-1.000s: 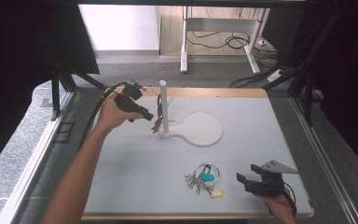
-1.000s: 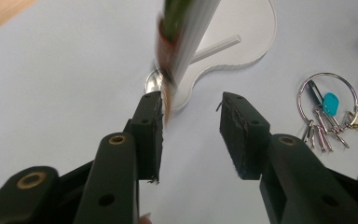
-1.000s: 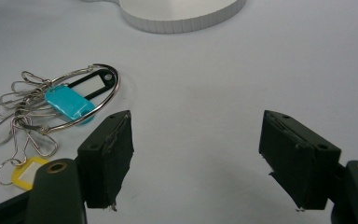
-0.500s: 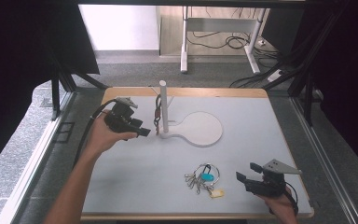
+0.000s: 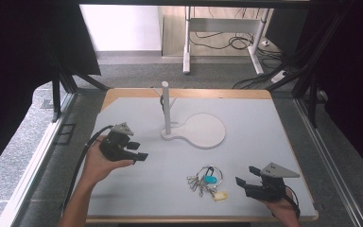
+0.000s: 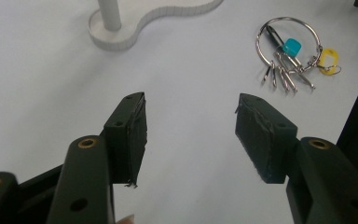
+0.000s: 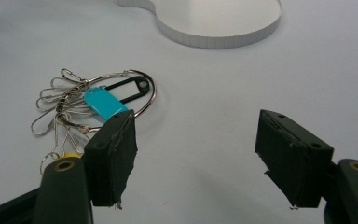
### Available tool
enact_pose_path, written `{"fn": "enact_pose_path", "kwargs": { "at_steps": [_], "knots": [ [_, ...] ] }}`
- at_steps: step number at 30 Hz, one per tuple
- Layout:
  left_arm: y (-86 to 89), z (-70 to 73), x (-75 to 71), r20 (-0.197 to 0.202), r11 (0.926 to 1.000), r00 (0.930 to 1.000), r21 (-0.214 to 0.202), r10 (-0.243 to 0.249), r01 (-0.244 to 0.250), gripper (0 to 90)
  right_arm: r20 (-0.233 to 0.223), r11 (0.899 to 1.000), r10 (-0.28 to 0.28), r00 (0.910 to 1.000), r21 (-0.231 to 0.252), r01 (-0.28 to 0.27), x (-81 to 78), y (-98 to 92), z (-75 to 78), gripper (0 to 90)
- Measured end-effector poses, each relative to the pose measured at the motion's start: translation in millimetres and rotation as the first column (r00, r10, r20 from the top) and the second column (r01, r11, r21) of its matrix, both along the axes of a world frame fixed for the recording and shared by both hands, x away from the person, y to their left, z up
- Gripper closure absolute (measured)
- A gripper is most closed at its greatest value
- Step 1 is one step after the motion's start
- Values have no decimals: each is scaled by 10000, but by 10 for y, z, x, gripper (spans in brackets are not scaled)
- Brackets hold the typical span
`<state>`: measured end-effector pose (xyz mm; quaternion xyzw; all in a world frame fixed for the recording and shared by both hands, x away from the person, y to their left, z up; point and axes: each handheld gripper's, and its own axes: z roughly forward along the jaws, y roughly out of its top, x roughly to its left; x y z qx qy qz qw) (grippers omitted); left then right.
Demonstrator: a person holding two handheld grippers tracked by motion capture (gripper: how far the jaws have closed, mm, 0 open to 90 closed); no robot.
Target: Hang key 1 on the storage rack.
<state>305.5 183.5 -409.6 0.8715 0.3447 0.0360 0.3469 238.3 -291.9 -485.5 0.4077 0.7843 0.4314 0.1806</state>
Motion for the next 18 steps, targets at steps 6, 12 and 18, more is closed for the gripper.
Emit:
{"fn": "enact_pose_path", "kwargs": {
  "at_steps": [6, 12, 18],
  "knots": [
    [75, -242, -182, -139, 9999, 9998, 34, 143, -142, 433, -89, 9994, 292, 9995, -156, -294, 21, 56, 0, 310],
    [129, -368, -267, -231, 9996, 9994, -44, 260, -261, 432, -150, 9979, 452, 9989, -457, -458, 50, 87, 107, 335],
    [123, -451, -273, -288, 9989, 9992, 388, 266, -255, 425, -372, 9849, 871, 9955, -1468, -916, 110, 158, 277, 341]
  ]
}}
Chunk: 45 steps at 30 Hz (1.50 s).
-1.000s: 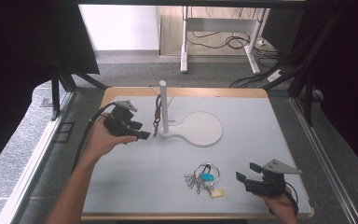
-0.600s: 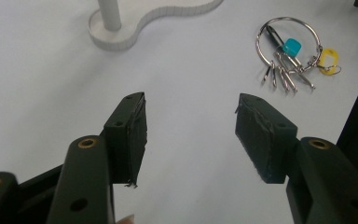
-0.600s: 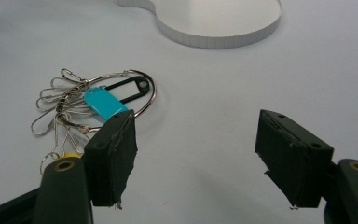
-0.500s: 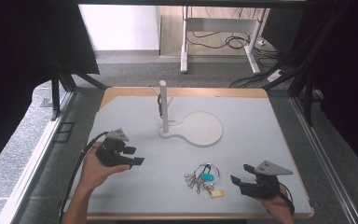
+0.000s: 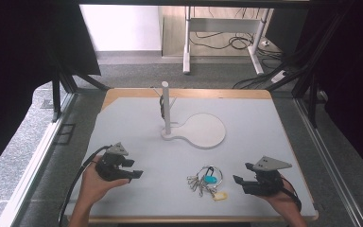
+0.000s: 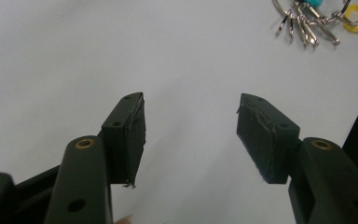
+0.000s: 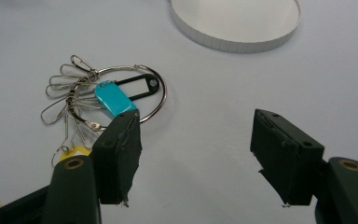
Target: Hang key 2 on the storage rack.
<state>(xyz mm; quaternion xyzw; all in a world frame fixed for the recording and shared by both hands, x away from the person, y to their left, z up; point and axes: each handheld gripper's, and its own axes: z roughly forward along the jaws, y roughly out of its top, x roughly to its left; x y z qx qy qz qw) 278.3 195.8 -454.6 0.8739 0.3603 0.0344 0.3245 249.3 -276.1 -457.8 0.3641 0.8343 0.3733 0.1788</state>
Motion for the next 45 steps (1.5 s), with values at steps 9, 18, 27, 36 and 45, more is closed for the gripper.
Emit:
{"fn": "enact_pose_path", "kwargs": {
  "at_steps": [9, 18, 27, 36, 45],
  "knots": [
    [-38, -24, -91, 99, 9996, 9998, -206, -167, 169, 418, -831, 9844, 1089, 9906, -1295, -1191, 152, 223, 223, 429],
    [62, -39, -134, -55, 9992, 10000, -398, 16, -18, 414, -1758, 9442, 2049, 9629, -2238, -2418, 266, 561, 307, 462],
    [74, -66, -159, -135, 9991, 9999, -433, -38, 32, 412, -2913, 8413, 3640, 8847, -3047, -4465, 334, 703, 218, 493],
    [40, -101, -154, -260, 9993, 9995, -348, -156, 147, 411, -3657, 7553, 4514, 8139, -3291, -5668, 417, 879, 147, 540],
    [1, -144, -148, -389, 9991, 9990, -389, -210, 195, 410, -4467, 6516, 5204, 7277, -3431, -6766, 443, 1052, 32, 618]
  ]
}}
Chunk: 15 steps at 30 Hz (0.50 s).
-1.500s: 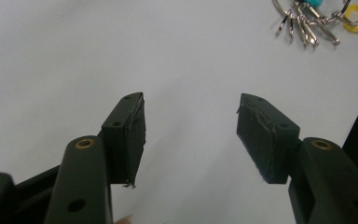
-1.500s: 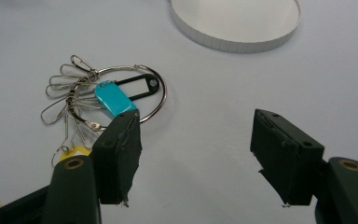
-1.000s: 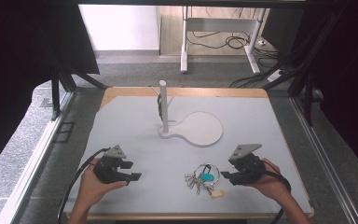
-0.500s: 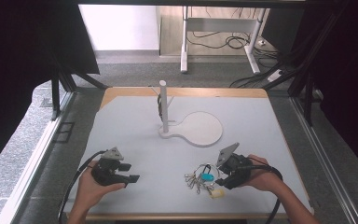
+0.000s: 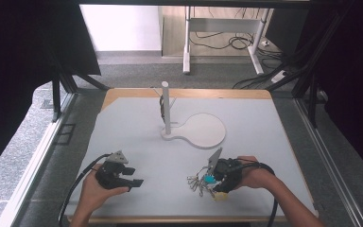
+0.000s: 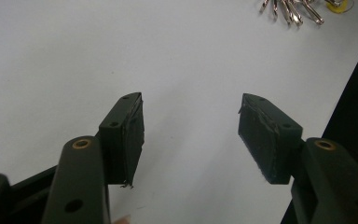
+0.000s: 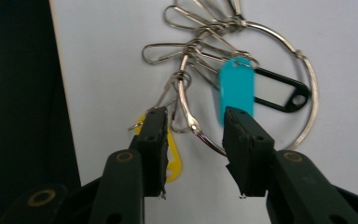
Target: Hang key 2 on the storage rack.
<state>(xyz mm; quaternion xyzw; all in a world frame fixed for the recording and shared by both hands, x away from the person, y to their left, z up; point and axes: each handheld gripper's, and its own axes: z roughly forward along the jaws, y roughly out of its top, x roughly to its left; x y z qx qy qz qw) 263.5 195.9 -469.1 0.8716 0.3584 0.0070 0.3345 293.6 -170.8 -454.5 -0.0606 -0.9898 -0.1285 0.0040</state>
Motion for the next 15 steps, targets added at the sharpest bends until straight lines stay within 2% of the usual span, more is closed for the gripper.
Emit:
{"fn": "enact_pose_path", "kwargs": {
  "at_steps": [4, 6, 10, 12, 14, 15],
  "knots": [
    [9, -8, -1, -54, 9999, 10000, -129, 33, -34, 410, -230, 9989, 351, 9991, -286, -358, 15, 49, -57, 637],
    [40, -22, 7, -139, 9998, 9999, -209, 53, -56, 410, -391, 9968, 440, 9983, -652, -465, 19, 77, -104, 646],
    [50, -26, 9, -129, 9999, 9999, -158, 50, -52, 411, -357, 9928, 694, 9970, -953, -725, 21, 106, -154, 656],
    [45, -27, 8, -160, 9998, 9999, -209, 36, -40, 411, -429, 9890, 802, 9959, -1215, -848, 16, 131, -185, 688],
    [40, -30, 6, -185, 9999, 9998, -121, 13, -15, 410, -633, 9872, 773, 9950, -1347, -853, 26, 155, -202, 767],
    [40, -30, 6, -185, 9999, 9998, -121, 13, -15, 411, -633, 9872, 773, 9950, -1347, -853, 26, 155, -202, 767]
  ]
}}
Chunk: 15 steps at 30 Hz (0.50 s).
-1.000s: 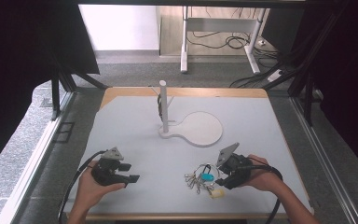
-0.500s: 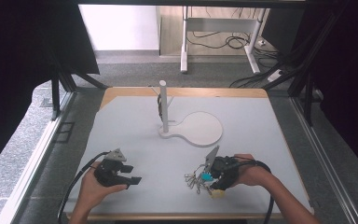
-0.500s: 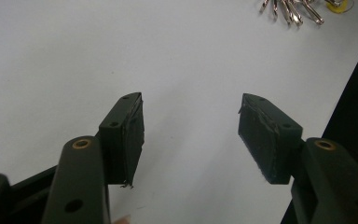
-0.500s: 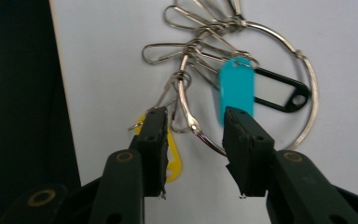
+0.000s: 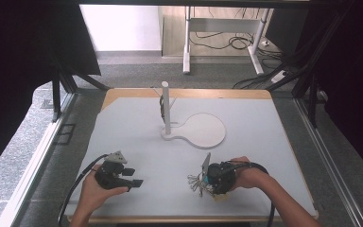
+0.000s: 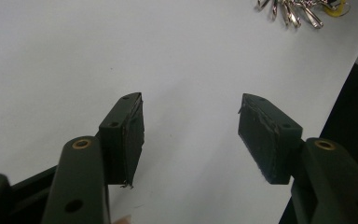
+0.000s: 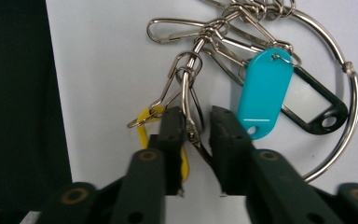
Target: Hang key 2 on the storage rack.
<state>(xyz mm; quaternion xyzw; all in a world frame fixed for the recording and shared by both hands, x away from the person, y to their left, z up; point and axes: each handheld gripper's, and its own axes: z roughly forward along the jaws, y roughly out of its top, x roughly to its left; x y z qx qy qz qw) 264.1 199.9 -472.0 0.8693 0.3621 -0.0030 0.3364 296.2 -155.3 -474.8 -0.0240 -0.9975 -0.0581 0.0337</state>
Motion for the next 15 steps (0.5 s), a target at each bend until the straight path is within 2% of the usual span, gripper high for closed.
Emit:
{"fn": "enact_pose_path", "kwargs": {
  "at_steps": [6, 7, 8, 11, 12, 13, 15],
  "knots": [
    [-8, -6, -5, 12, 10000, 10000, 6, 3, -3, 410, -350, 9998, -95, 9993, -173, 89, 6, 11, 12, 816],
    [-22, -9, -16, 101, 9998, 9998, -121, 170, -168, 413, -540, 9997, -155, 9984, -213, 143, 9, 16, 22, 819],
    [-22, -9, -16, 101, 9998, 9998, -121, 170, -168, 414, -540, 9997, -155, 9984, -213, 143, 9, 16, 22, 819],
    [-9, 8, -18, 163, 10000, 9998, -62, 73, -72, 414, -998, 9992, -394, 9942, -2, 396, 40, 24, 80, 823],
    [-9, 8, -18, 163, 10000, 9998, -62, 73, -72, 414, -998, 9992, -394, 9942, -2, 396, 40, 24, 80, 823],
    [-9, 10, -20, 171, 9999, 9998, -76, 96, -95, 414, -1185, 9984, -456, 9919, 280, 492, 68, 21, 122, 824],
    [0, 15, -21, 190, 10000, 9998, -41, 45, -44, 414, -1320, 9968, -594, 9895, 454, 659, 81, 18, 169, 824]
  ]
}}
